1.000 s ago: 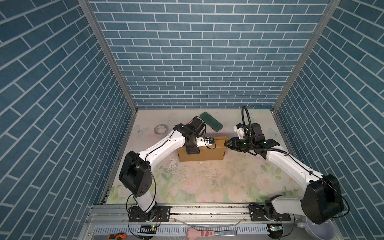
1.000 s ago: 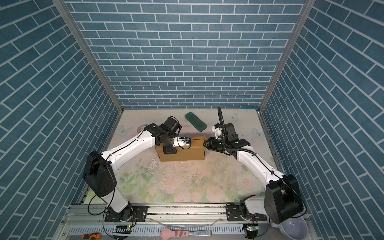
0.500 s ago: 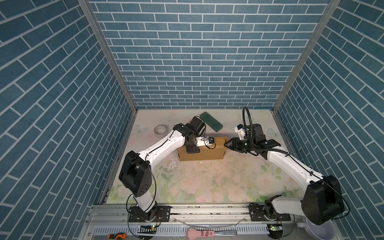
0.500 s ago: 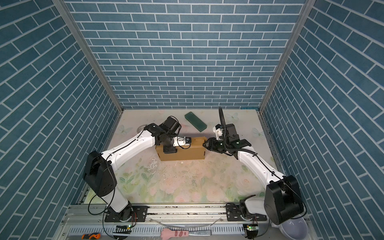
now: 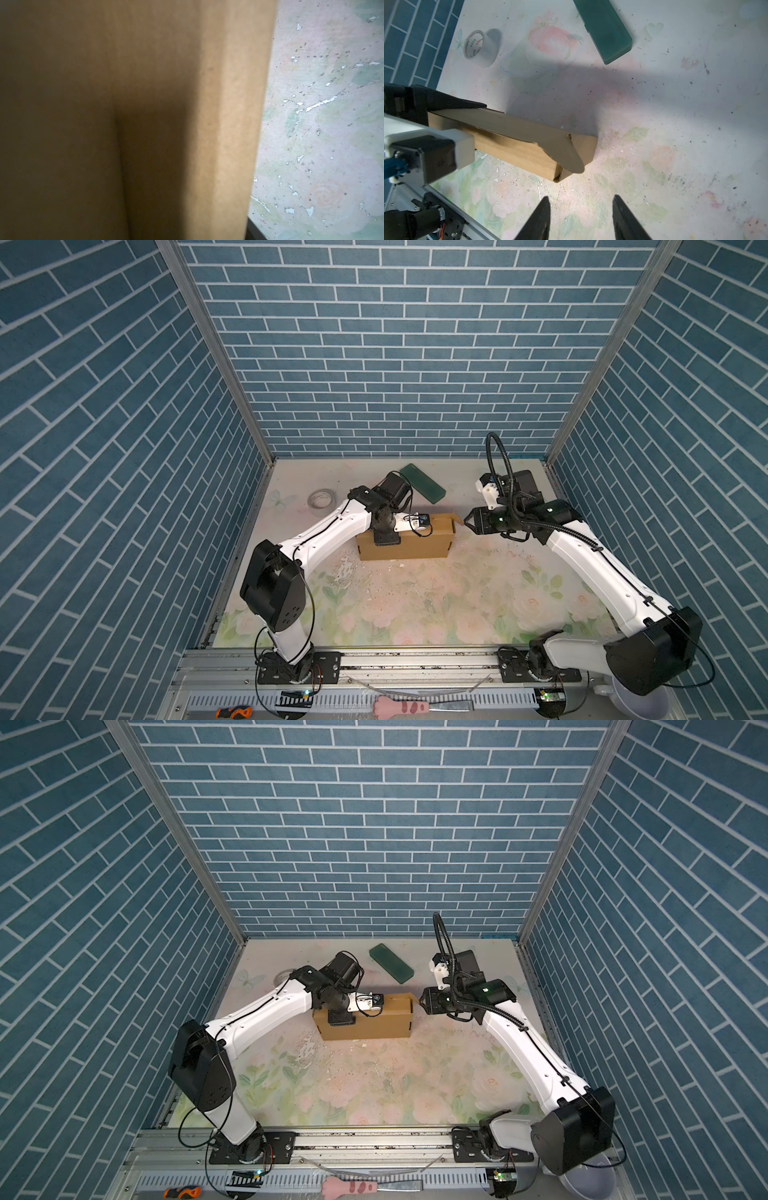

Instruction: Fold the paper box

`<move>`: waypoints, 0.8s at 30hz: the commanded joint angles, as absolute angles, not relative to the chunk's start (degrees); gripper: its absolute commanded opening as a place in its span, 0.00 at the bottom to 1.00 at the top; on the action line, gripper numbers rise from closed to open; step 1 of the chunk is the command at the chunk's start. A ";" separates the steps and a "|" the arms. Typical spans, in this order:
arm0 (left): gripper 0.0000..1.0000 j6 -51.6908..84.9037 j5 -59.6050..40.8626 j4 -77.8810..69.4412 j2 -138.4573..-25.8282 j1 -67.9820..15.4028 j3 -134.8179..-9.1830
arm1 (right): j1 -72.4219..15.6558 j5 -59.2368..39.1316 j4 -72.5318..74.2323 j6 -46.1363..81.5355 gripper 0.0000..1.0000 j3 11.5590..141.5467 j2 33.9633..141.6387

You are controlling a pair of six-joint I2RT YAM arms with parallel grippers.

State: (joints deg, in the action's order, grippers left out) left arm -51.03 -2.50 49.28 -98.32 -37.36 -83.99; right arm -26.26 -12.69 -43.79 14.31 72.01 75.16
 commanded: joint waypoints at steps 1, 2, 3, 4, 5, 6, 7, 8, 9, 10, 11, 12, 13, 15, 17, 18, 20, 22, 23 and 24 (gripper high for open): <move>0.62 -51.34 -4.04 50.53 -101.16 -37.09 -83.75 | -28.26 -8.89 -48.22 8.49 0.46 76.29 78.30; 0.62 -51.38 -4.04 50.47 -101.11 -37.09 -83.66 | -28.76 -8.51 -48.47 8.06 0.46 76.81 79.03; 0.62 -51.33 -4.04 50.44 -101.08 -37.09 -83.64 | -29.32 -7.91 -48.56 7.63 0.45 77.28 79.69; 0.62 -51.41 -4.02 50.45 -101.07 -37.09 -83.58 | -29.84 -7.30 -48.62 7.27 0.43 77.79 80.30; 0.62 -51.40 -3.95 50.44 -101.03 -37.09 -83.55 | -30.23 -6.75 -48.76 6.98 0.43 78.18 80.73; 0.62 -51.39 -3.96 50.45 -101.01 -37.09 -83.51 | -30.61 -6.23 -48.84 6.51 0.42 78.75 81.26; 0.62 -51.41 -3.96 50.38 -101.00 -37.09 -83.54 | -31.04 -5.75 -49.02 6.21 0.41 79.28 81.75; 0.62 -51.41 -4.03 50.44 -100.97 -37.10 -83.57 | -31.34 -5.40 -49.28 5.87 0.40 79.77 82.14; 0.62 -51.38 -4.04 50.44 -100.94 -37.09 -83.57 | -31.63 -5.36 -49.56 5.68 0.39 80.36 82.63; 0.62 -51.42 -4.11 50.36 -100.91 -37.09 -83.56 | -31.96 -5.36 -49.71 5.55 0.37 80.74 83.02; 0.62 -51.42 -4.13 50.36 -100.90 -37.11 -83.55 | -32.20 -5.36 -49.91 5.50 0.36 81.01 83.31; 0.62 -51.43 -4.13 50.36 -100.90 -37.09 -83.59 | -32.49 -5.36 -50.01 5.37 0.34 81.33 83.70; 0.62 -51.42 -4.13 50.35 -100.95 -37.09 -83.73 | -32.69 -5.36 -50.26 5.36 0.31 81.69 83.97; 0.62 -51.49 -4.13 50.36 -100.96 -37.09 -83.72 | -32.91 -5.36 -50.23 5.65 0.26 82.07 84.20; 0.62 -51.43 -4.13 50.36 -100.99 -37.09 -83.63 | -33.05 -5.36 -50.14 6.21 0.20 82.41 84.49; 0.62 -51.37 -4.13 50.32 -101.07 -37.10 -83.61 | -33.06 -5.43 -50.33 6.46 0.17 82.69 84.83; 0.62 -51.41 -4.13 50.23 -101.05 -37.09 -83.57 | -33.12 -6.03 -50.42 6.88 0.13 82.99 85.24; 0.62 -51.42 -4.13 50.11 -100.94 -37.09 -83.50 | -33.14 -6.72 -50.14 7.53 0.09 82.97 85.37; 0.62 -51.43 -4.13 50.10 -100.96 -37.09 -83.49 | -33.13 -6.96 -49.94 7.77 0.07 82.97 85.47; 0.62 -51.44 -4.13 50.01 -100.96 -37.09 -83.33 | -33.22 -7.20 -49.79 8.11 0.06 82.99 85.52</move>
